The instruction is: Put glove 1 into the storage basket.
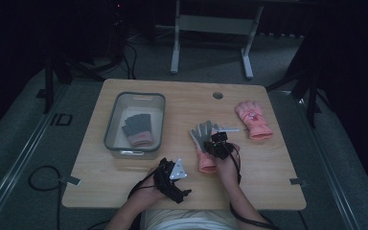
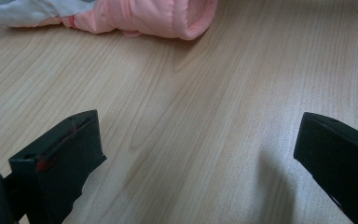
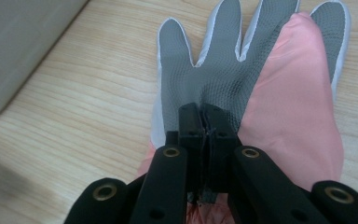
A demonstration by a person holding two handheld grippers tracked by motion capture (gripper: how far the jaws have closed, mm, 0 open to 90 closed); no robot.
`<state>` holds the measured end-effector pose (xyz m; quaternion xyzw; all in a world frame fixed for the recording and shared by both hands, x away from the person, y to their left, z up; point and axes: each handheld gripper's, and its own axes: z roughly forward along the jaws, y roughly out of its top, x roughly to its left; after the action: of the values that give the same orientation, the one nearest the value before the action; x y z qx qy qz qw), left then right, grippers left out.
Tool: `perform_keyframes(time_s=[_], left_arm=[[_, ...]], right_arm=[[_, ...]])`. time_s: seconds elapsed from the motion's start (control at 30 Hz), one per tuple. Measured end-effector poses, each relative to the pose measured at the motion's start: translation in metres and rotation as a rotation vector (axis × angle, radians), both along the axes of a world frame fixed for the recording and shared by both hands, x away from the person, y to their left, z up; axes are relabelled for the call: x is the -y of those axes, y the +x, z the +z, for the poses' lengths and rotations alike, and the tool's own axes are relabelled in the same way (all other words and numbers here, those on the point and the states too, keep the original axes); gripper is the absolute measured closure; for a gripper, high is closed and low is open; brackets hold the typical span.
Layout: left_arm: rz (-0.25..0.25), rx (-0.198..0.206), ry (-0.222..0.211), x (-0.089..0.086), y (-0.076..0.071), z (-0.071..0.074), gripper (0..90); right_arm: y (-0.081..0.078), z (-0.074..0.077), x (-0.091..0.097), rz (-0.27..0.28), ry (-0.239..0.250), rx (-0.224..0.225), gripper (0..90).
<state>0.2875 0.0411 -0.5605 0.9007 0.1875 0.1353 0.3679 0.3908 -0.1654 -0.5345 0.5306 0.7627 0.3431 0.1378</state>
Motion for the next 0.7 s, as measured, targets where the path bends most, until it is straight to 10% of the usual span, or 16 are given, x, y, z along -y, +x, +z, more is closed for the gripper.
perform_keyframes(time_s=[0.43,0.53,0.7], left_arm=[[-0.008,0.0,0.012,0.002,0.0,-0.002,0.6],[0.001,0.008,0.008,0.001,0.0,-0.002,0.6],[-0.005,0.007,0.019,0.002,-0.001,-0.002,0.6]], right_arm=[[-0.001,0.003,0.002,-0.018,0.012,0.04,74.5],[-0.011,0.029,0.015,0.014,0.094,0.1,68.1],[-0.007,0.055,0.047,0.029,0.076,0.195,65.9]])
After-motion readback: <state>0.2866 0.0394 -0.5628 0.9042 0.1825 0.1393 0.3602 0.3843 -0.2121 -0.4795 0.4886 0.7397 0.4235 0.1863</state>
